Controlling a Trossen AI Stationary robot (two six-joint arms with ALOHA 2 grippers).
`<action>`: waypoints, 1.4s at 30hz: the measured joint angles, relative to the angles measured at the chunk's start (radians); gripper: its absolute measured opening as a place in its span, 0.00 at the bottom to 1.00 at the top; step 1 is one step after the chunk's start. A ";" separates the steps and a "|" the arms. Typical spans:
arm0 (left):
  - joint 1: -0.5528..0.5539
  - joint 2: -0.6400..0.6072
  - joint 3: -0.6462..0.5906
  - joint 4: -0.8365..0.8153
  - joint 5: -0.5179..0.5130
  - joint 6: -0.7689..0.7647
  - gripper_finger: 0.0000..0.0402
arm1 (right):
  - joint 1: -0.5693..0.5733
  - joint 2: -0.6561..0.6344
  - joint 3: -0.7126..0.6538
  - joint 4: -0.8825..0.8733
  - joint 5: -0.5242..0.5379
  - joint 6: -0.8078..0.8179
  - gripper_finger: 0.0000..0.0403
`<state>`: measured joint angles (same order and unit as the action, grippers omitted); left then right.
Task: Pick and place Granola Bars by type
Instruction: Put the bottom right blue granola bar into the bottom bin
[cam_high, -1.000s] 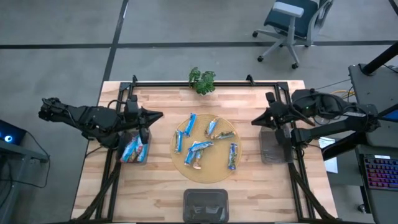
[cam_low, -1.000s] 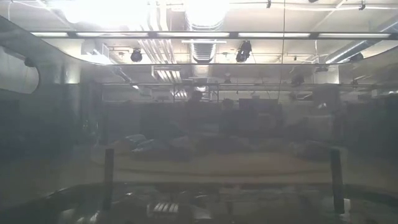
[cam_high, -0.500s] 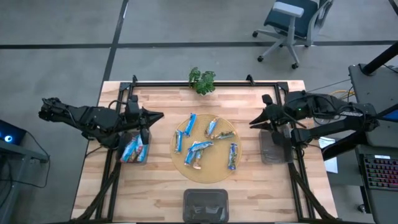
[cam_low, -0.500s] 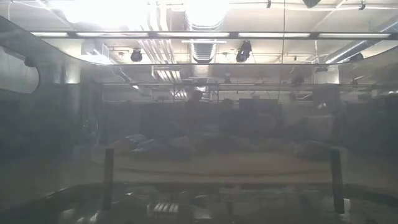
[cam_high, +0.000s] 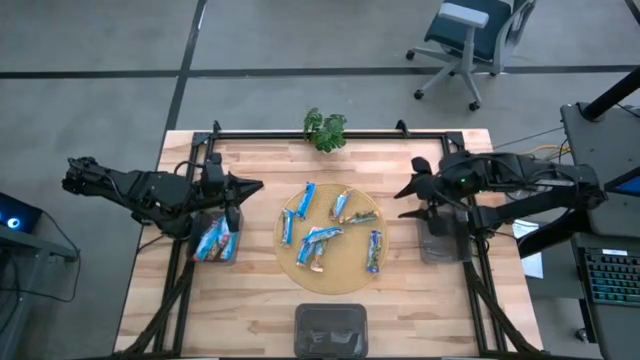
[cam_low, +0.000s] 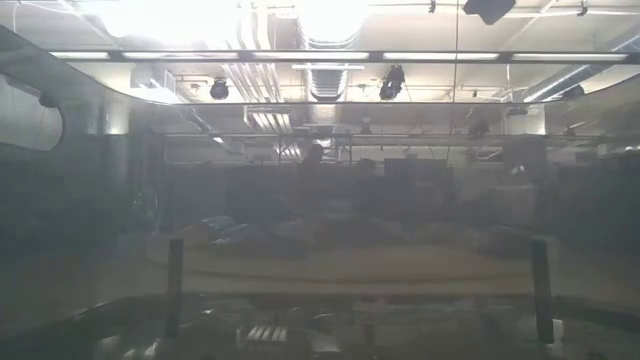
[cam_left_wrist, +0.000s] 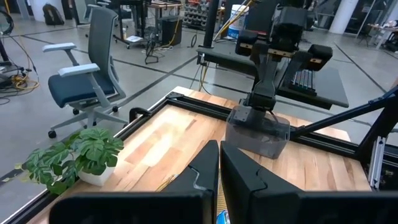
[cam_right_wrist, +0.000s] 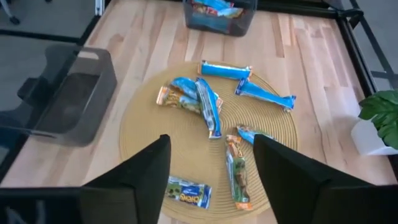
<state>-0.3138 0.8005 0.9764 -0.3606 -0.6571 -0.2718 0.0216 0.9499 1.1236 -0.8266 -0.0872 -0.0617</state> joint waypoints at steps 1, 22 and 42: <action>0.000 0.000 0.000 0.000 0.000 0.000 0.00 | 0.000 0.006 0.000 0.000 0.000 -0.003 0.57; 0.000 0.000 0.000 -0.017 -0.018 0.000 0.00 | 0.122 0.265 0.000 -0.120 0.006 -0.409 0.59; 0.000 0.000 0.000 -0.025 -0.018 0.000 0.00 | 0.197 0.475 0.000 -0.109 0.169 -0.659 0.58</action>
<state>-0.3138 0.8005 0.9764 -0.3855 -0.6750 -0.2722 0.2188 1.4250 1.1233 -0.9351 0.0818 -0.7204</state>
